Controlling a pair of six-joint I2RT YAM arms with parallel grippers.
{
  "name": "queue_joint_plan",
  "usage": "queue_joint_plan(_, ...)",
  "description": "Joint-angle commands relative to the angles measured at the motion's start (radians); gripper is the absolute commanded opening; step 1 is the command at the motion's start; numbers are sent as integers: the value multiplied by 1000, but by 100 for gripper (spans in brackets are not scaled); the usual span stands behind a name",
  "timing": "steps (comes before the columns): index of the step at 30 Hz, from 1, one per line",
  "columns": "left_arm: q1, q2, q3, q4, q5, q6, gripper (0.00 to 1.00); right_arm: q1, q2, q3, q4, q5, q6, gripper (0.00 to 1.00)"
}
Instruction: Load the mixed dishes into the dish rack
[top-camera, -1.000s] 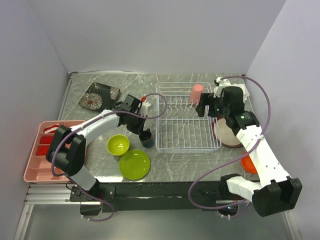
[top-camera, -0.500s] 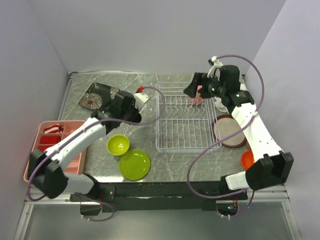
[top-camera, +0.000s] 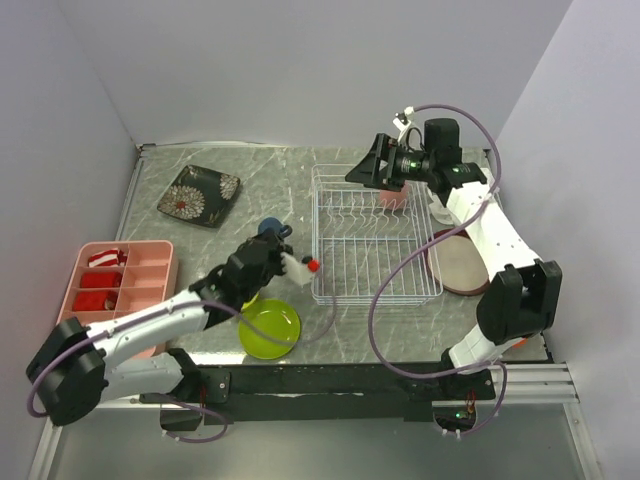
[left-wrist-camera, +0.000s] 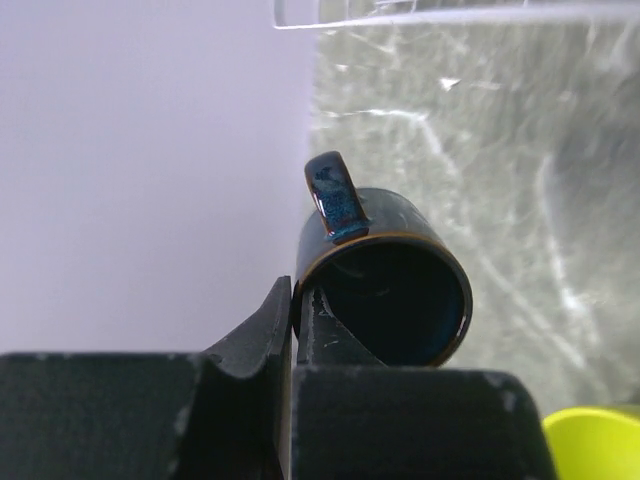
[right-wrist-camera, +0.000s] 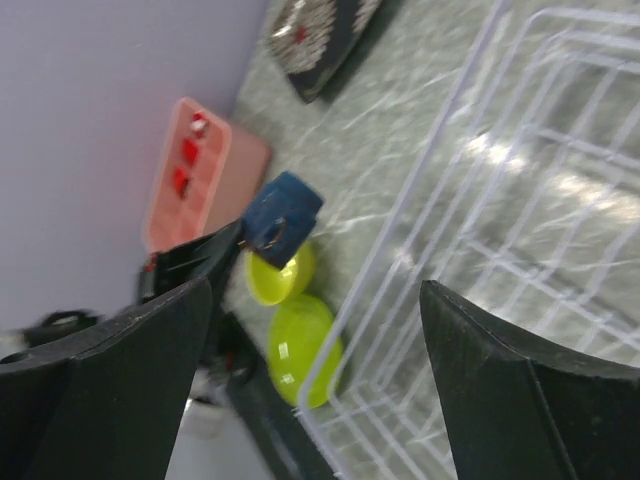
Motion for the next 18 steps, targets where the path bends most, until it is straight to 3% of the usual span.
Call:
queue_joint_plan(1, -3, -111, -218, 608, 80, 501, 1, 5, 12, -1, 116, -202, 114, 93)
queue_joint_plan(2, -5, -122, -287, 726, 119, 538, 1, 5, 21, -15, 143, -234, 143, 94)
queue_joint_plan(7, -20, -139, -398, 926, 291, 713, 1, 20, 79, -6, 244, -368, 246, 97)
queue_joint_plan(11, -54, -49, -396, 1081, 289, 769, 1, 49, 128, 21, 233, -394, 254, 98)
queue_joint_plan(18, -124, 76, -289, 1172, 233, 772, 1, 96, 173, 37, 237, -425, 266, 98)
